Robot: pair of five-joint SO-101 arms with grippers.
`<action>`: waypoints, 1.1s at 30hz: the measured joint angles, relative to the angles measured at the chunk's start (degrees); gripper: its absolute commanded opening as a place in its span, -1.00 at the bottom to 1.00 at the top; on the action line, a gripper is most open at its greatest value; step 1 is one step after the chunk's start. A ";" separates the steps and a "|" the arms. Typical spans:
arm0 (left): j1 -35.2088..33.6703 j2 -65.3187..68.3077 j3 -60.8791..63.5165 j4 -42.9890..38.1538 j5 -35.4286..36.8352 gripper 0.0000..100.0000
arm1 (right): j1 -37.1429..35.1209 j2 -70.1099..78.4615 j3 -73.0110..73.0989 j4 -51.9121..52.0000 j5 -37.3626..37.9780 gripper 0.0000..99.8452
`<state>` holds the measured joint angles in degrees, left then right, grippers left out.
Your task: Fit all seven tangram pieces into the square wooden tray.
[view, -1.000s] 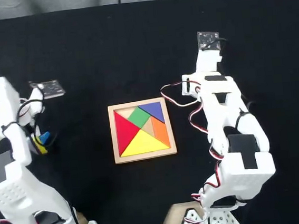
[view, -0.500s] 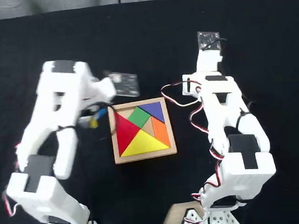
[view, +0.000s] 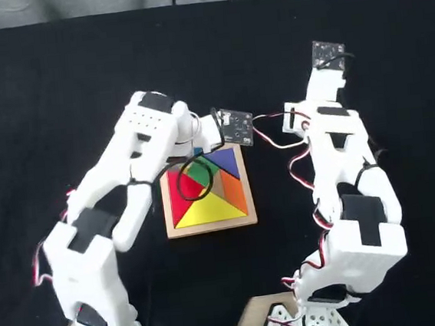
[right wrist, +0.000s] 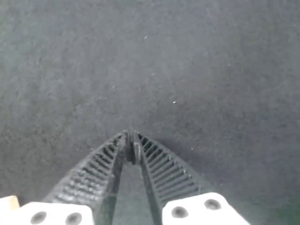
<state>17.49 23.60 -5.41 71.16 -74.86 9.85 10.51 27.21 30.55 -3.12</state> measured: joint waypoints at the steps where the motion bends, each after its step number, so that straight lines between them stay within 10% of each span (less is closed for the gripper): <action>1: 0.00 1.32 -1.93 1.23 0.00 -0.70 | -0.09 0.00 0.00 0.00 0.00 -0.98; 33: -0.18 13.71 -16.88 13.98 0.18 -0.53 | 0.00 0.00 0.00 0.00 0.00 -0.98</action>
<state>17.32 37.32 -22.29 85.14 -74.68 9.85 10.51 27.21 30.55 -3.12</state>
